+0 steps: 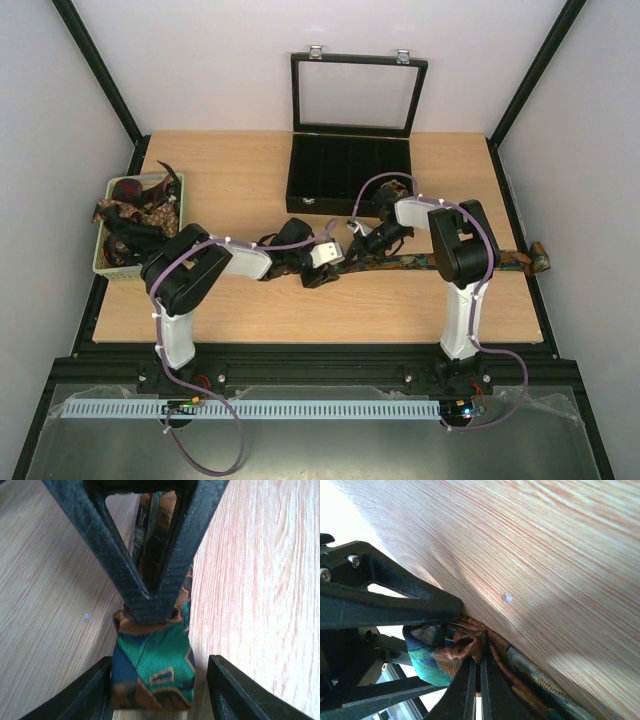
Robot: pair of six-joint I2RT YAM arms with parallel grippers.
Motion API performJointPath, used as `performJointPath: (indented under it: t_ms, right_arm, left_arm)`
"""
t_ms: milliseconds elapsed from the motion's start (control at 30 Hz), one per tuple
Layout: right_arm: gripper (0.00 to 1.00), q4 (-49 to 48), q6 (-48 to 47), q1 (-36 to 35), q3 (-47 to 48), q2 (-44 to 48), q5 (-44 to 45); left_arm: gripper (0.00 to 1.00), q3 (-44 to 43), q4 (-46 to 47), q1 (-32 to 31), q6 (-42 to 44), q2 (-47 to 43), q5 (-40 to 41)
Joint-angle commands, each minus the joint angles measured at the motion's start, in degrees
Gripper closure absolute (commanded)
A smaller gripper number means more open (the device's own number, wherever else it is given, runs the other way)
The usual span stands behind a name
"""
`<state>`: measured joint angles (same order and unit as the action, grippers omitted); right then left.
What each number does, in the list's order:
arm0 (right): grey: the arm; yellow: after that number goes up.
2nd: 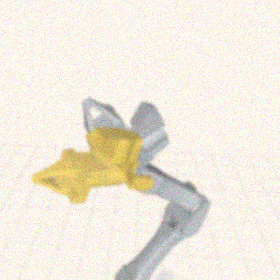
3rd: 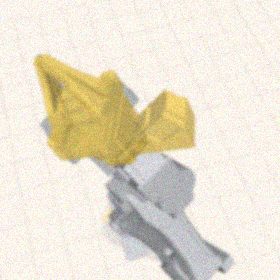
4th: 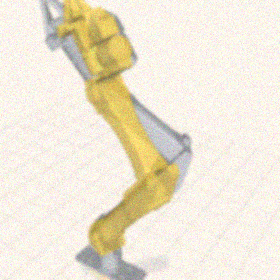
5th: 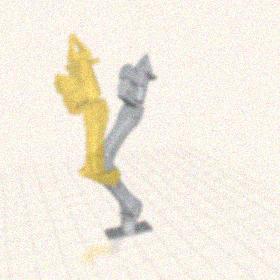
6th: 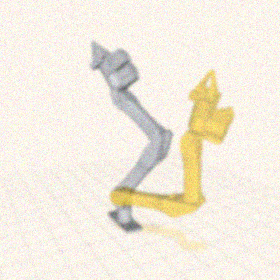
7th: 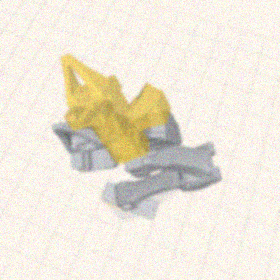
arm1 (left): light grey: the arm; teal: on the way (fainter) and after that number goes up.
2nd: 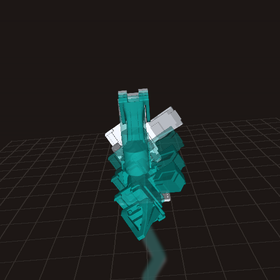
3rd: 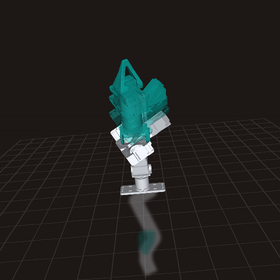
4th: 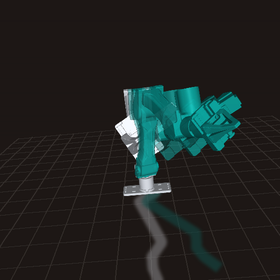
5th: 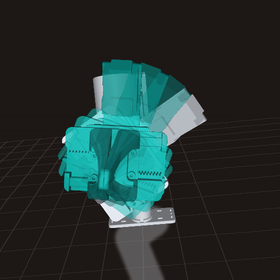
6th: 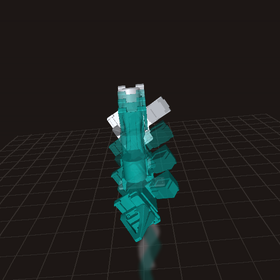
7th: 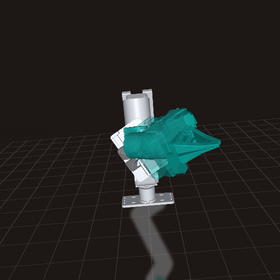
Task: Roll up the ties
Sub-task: Roll the tie at the center of the board.
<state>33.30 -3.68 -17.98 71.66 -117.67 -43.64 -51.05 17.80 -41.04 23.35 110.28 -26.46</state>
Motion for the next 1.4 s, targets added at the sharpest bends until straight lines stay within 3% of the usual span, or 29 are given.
performJointPath:
  t_ms: [0, 233, 733, 1367]
  right_arm:
    - [0.99, -0.5, -2.8, 0.3, -3.5, -0.2, 8.0]
    - [0.99, -3.3, -2.6, 0.3, -5.7, -0.6, 11.1]
    - [0.99, -4.4, -2.0, 0.3, -5.6, -2.7, 13.0]
    - [0.99, -3.9, -2.7, 0.3, -5.9, -3.1, 11.5]
  left_arm:
    - [0.46, 3.1, -2.5, 1.5, -2.1, -1.2, -2.9]
    - [0.41, 5.4, 3.8, 2.5, -4.5, -1.3, -4.0]
    - [0.60, 2.6, 6.4, 0.0, -1.7, -2.3, -4.1]
    - [0.62, -3.9, 12.4, -2.7, -5.2, 7.1, -1.6]
